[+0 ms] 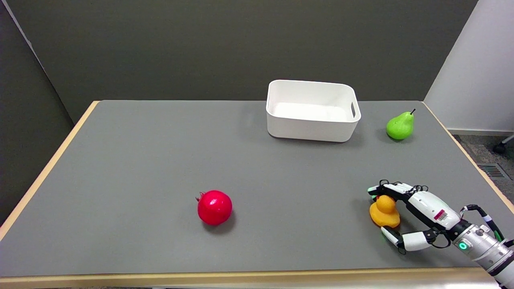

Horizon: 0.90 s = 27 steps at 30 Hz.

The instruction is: Pick up the yellow duck.

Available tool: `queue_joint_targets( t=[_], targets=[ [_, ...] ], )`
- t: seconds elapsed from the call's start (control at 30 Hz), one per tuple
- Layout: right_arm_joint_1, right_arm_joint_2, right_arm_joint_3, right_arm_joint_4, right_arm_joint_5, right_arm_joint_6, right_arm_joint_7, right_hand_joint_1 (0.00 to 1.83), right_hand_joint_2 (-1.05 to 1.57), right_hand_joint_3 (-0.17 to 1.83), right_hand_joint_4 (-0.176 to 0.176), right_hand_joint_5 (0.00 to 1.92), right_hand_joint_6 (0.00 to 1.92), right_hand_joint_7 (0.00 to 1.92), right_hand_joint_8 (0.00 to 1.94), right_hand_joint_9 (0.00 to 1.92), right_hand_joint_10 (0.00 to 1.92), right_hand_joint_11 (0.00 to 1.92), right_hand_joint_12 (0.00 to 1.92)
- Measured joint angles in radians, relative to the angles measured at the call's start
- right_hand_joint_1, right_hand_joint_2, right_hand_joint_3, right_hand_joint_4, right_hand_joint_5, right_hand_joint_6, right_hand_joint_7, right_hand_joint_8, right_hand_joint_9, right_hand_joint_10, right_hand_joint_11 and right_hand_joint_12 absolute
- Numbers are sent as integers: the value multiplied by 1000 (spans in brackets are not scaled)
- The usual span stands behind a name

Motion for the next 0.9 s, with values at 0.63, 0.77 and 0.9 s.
queue_joint_targets(
  t=[0.63,0.77,0.9],
  targets=[
    [74,-11,-25,-23,-14,45,-2,1350,1104,260,-176,573,1452,852,1299,780,1549,677,1748],
    [104,-10,-27,-22,-14,49,-3,1349,1115,237,-176,573,1457,856,1284,774,1545,715,1729],
    [149,-3,-27,-5,-14,44,-3,1348,1130,207,-176,578,1439,859,1284,759,1553,750,1720]
  ],
)
